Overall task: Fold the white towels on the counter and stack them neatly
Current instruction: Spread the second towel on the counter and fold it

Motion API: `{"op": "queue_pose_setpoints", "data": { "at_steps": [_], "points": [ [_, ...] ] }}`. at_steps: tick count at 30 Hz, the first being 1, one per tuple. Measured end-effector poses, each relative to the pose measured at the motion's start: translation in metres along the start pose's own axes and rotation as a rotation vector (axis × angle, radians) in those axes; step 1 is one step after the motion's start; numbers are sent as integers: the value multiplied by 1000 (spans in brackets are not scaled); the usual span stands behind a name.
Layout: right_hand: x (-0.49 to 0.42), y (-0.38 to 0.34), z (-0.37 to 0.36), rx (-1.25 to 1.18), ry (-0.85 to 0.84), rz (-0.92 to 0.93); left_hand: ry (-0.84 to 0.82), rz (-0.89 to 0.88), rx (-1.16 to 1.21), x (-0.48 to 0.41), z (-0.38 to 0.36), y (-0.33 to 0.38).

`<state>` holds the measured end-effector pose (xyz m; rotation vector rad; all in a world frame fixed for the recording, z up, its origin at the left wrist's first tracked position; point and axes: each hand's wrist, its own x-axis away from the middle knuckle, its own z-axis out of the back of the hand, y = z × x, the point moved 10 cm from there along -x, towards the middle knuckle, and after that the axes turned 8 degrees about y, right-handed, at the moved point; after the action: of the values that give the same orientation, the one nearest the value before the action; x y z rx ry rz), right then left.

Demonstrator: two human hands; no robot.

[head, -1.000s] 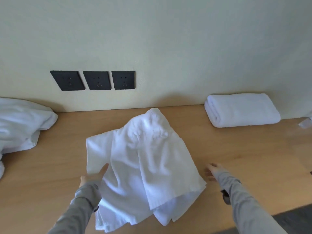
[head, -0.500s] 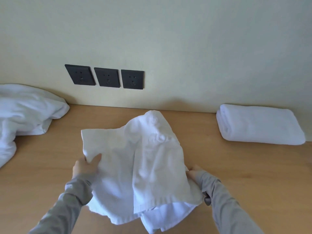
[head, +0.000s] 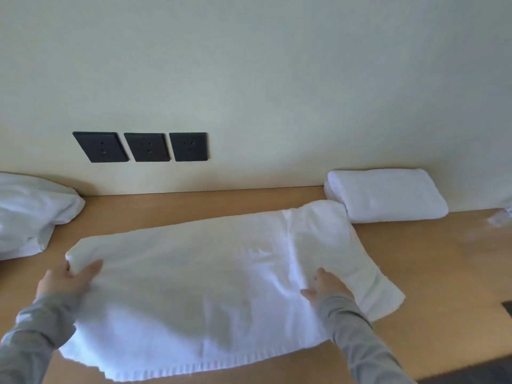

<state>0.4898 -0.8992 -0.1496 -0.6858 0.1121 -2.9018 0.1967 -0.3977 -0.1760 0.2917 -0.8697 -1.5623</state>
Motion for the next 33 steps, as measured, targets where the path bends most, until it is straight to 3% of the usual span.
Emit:
{"op": "queue_pose_setpoints", "data": {
  "at_steps": [2, 5, 9, 14, 17, 21, 26, 29, 33],
  "points": [
    [-6, 16, -21, -89, -28, -41, -38, 53, -30, -29, -17, -46],
    [-22, 38, -14, -178, 113, -66, -33, 90, -86, -46, -31, -77],
    [-47, 85, 4, -298, 250, -261, -5, 57, -153, -18, -30, -44],
    [-78, 123, -10, -322, 144, -394, 50, 63, -219, 3, -33, -36],
    [-82, 130, -11, -282, 232, -408, 67, 98, -244, 4, -36, -42],
    [-88, 137, -9, -403, 358, -447, 85, 130, -265, 6, -36, -52],
    [-103, 151, -1, -358, 322, -375, 84, 159, -270, 4, -38, -57],
    [-108, 171, 11, -333, 372, -433, 86, 165, -267, 2, -39, -60],
    [-102, 162, 0, -249, 313, -430, 89, 168, -260, 5, -38, -60]
  ]
}}
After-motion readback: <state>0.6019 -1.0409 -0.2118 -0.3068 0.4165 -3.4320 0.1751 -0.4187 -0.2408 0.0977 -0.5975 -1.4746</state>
